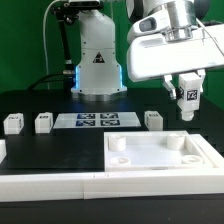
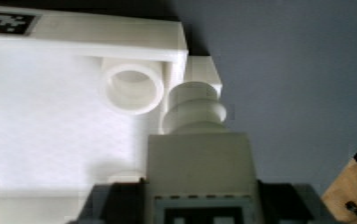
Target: Assemble square table
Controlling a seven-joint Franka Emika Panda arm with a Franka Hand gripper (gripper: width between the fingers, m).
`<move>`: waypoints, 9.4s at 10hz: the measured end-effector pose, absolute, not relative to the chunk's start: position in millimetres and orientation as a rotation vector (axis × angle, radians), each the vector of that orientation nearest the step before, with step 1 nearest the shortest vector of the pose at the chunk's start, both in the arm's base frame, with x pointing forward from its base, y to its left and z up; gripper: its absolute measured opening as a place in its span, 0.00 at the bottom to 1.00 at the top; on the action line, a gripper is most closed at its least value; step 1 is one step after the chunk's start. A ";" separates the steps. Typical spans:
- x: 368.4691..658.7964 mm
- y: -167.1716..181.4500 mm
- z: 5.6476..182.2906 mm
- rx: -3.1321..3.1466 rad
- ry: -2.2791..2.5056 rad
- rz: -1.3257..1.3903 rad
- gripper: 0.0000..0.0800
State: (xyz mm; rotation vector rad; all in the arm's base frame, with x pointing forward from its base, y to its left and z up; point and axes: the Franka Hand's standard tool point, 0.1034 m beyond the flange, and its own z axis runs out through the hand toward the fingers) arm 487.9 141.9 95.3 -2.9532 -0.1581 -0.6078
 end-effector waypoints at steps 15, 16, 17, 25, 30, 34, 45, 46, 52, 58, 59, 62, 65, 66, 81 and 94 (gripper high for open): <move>599.7 128.0 98.4 -2.927 -0.366 -0.803 0.36; 599.8 128.0 98.2 -2.927 -0.367 -0.803 0.36; 599.6 127.8 97.4 -2.927 -0.367 -0.801 0.36; 602.7 111.1 72.2 -2.949 -0.366 -0.769 0.36; 603.1 111.1 62.7 -2.944 -0.361 -0.802 0.36; 602.3 111.5 57.5 -2.935 -0.356 -0.855 0.36; 605.8 113.3 72.6 -2.936 -0.362 -0.835 0.81; 607.9 112.7 81.7 -2.938 -0.365 -0.821 0.81; 604.4 116.2 80.4 -2.973 -0.392 -0.527 0.81; 600.4 123.1 80.1 -2.957 -0.423 0.075 0.81; 596.2 124.7 80.5 -2.942 -0.435 0.191 0.81; 602.0 127.1 80.7 -2.929 -0.438 0.234 0.81; 602.9 126.0 81.1 -2.941 -0.407 0.233 0.81; 608.1 121.6 84.0 -3.008 -0.307 0.212 0.81; 612.5 111.8 83.3 -3.032 -0.239 0.215 0.36; 605.1 128.9 81.6 -2.903 1.053 0.181 0.74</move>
Offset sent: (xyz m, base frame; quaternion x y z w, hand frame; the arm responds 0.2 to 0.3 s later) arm 0.0406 -0.0110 0.0059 0.0234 -0.0103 -0.0527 0.9983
